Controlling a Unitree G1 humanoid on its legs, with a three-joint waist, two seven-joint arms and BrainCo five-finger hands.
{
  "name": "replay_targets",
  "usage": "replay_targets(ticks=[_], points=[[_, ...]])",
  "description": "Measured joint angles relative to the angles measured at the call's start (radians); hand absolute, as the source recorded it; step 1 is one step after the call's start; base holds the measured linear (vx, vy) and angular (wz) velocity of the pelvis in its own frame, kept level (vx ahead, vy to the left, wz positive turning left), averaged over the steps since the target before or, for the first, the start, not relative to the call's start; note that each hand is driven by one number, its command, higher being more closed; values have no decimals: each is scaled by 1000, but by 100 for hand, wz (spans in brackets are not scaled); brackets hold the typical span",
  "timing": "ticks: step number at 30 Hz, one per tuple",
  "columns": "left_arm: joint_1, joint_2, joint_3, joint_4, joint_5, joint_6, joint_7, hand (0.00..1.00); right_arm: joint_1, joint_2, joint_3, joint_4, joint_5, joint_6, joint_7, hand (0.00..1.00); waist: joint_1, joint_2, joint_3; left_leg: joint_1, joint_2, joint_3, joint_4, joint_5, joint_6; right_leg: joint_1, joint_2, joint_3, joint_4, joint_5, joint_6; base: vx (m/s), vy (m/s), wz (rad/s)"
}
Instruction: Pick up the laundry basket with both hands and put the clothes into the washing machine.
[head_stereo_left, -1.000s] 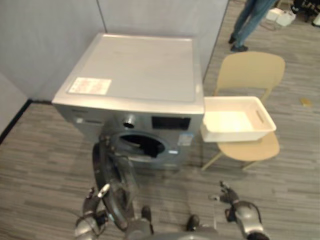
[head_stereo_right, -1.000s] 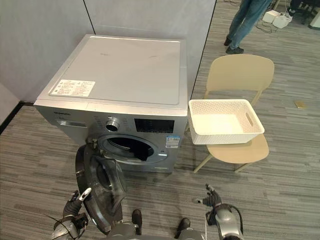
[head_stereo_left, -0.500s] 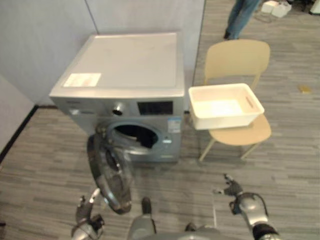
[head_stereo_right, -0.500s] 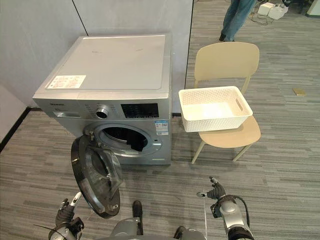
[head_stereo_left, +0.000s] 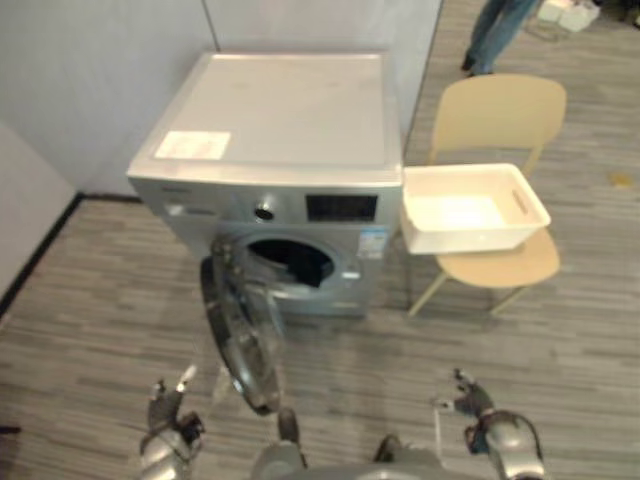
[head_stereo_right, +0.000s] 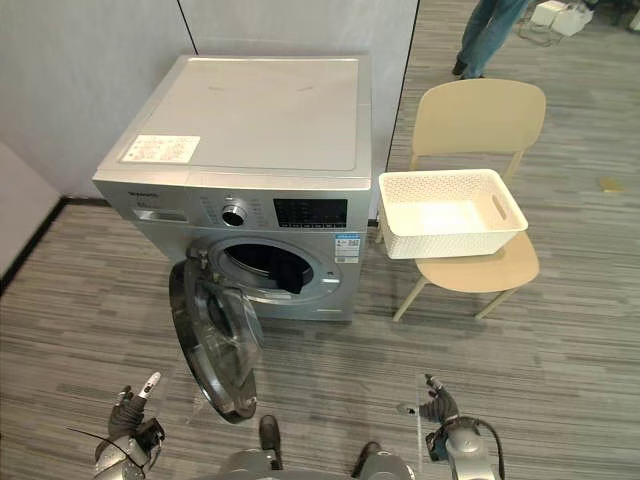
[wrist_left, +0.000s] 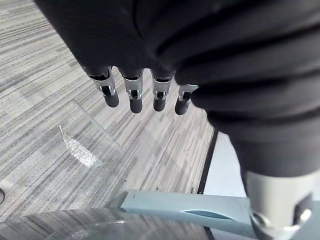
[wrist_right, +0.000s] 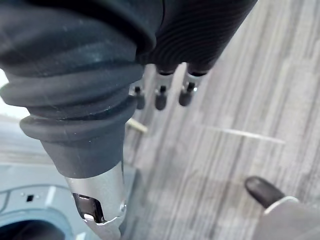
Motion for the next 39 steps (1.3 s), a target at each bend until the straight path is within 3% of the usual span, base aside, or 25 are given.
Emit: replay_targets(ticks=[4,6,9,12,14,16,19,22,27,31,36,39], points=[[-66,32,78,57,-139,-5,24,0,19,0,-11,-38,0,-10,1,0,-18,-12,8,-23,-5,34,2,-1,1,-66,-15,27,37,-2,4,-42,50,-21],[-126,56,79,97,-244,-7,19,0,16,-5,-11,-73,-1,-10,1,0,-37,-2,34,-54,6,58,2,7,-3,-108,-14,34,52,-7,3,-47,-39,-9],[-203,71,74,127,-340,-12,17,0,18,-10,13,-138,0,-9,1,0,-40,-1,62,-95,16,73,-1,28,6,-173,-8,50,78,-5,-12,-20,-54,-17],[-361,123,-2,188,-462,-22,-12,0,3,-10,70,-239,9,-16,2,0,-43,-48,108,-147,37,94,0,59,23,-240,9,68,101,2,-30,7,-96,-19],[-469,179,-90,263,-517,-20,-71,0,-10,-11,94,-328,21,-27,4,0,-50,-91,146,-181,50,112,2,69,20,-287,23,83,99,14,-45,-28,-73,-22],[-500,149,-155,263,-548,-17,-112,0,-9,-12,95,-359,36,-28,6,0,-35,-90,149,-194,52,131,1,71,18,-308,26,99,96,20,-49,-1,-20,-17],[-562,130,-169,311,-562,-19,-74,0,-4,-5,120,-437,41,-20,23,0,-33,-82,156,-205,65,156,8,70,18,-320,29,100,101,21,-49,-24,-22,-5],[-634,106,-178,310,-581,-21,-15,0,26,14,128,-546,46,-10,19,0,-34,-76,164,-231,108,247,21,74,10,-345,30,71,117,18,-49,-94,-81,25],[-708,75,-208,252,-585,-29,135,0,53,45,171,-612,54,-9,-2,0,-36,-114,186,-253,147,310,83,72,7,-346,20,43,109,1,-47,-90,-9,4],[-720,30,-208,206,-557,-49,201,0,76,77,190,-613,54,-8,-5,0,-36,-119,189,-257,139,359,85,69,10,-351,0,42,89,21,-26,19,90,-19],[-791,12,-218,185,-585,-48,289,0,76,77,237,-654,54,-9,-5,0,-34,-130,197,-277,142,382,100,68,11,-373,-1,47,57,69,-29,-11,6,-9],[-956,11,-249,183,-639,-102,424,0,51,76,280,-706,56,-17,-9,0,-32,-142,219,-343,177,385,135,66,13,-409,36,47,-11,86,-13,-53,-11,-33]])
